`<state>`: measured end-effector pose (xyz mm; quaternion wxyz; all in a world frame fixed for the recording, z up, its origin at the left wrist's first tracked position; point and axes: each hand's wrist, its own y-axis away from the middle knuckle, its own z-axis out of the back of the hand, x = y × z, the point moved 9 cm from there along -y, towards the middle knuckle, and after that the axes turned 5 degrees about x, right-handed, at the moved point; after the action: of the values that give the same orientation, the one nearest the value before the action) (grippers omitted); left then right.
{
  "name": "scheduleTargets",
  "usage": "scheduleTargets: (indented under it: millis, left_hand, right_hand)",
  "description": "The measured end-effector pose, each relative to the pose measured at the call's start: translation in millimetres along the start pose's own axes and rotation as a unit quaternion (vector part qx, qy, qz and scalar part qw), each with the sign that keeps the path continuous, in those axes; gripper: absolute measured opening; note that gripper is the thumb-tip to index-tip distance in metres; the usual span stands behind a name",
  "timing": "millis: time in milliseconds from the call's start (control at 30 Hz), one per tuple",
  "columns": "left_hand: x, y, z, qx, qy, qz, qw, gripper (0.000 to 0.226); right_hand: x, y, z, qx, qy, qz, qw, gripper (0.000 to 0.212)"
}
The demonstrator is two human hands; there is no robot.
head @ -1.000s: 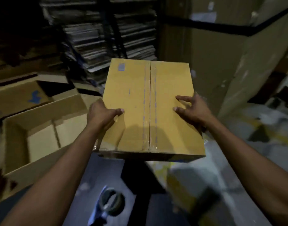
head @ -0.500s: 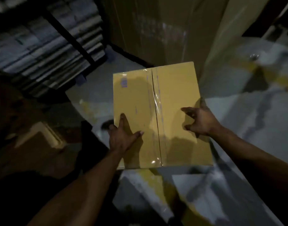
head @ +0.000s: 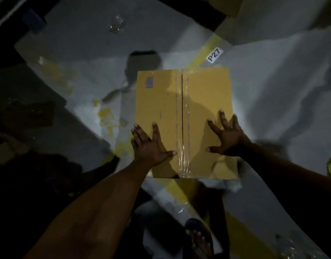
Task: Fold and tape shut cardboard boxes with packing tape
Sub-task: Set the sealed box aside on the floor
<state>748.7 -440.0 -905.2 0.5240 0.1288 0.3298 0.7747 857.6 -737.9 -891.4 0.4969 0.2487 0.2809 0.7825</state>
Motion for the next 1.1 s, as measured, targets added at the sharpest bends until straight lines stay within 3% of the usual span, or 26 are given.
scheduleTargets:
  millis: [200,300,433,533,667,767,933,1000,1100]
  left_hand:
    - [-23.5,42.5,56.2,0.014,-0.082,-0.076,0.994,0.136]
    - [-28.1,107.3,124.7,-0.030,-0.034,-0.052,0.998,0.118]
    - [-11.0,238.2,231.6,-0.049,0.072,-0.007,0.996,0.095]
    - [25.3,354.4,333.8,-0.135,0.123,-0.022,0.983,0.088]
    - [131.7,522.6,440.9,-0.277,0.218,-0.015,0.936,0.080]
    - [250.9,652.0,468.4,-0.372,0.293,0.019,0.881,0.075]
    - [465.1,847.5,449.6,-0.480,0.350,0.154,0.790,0.056]
    - [543.8,902.6,435.2,-0.496,0.348,0.202,0.770,0.056]
    - [642.6,958.1,408.8,-0.507,0.381,0.250,0.731,0.057]
  right_hand:
    - [32.0,55.3,41.5,-0.048,0.039,0.011,0.998,0.124]
    - [78.6,124.4,111.0,-0.105,0.032,0.031,0.993,0.112]
    - [173.6,253.8,215.4,-0.200,0.016,0.104,0.974,0.079]
    - [275.4,350.8,286.9,-0.241,0.006,0.173,0.955,0.072]
    - [440.2,459.9,352.6,-0.276,-0.008,0.268,0.923,0.079]
    - [584.3,538.8,385.5,-0.320,-0.042,0.374,0.869,0.070]
    - [817.0,661.2,375.8,-0.297,-0.031,0.520,0.800,0.062]
    - [903.6,686.8,355.9,-0.249,0.030,0.541,0.803,0.065]
    - [1008.9,690.6,327.4,-0.242,0.157,0.521,0.804,0.071]
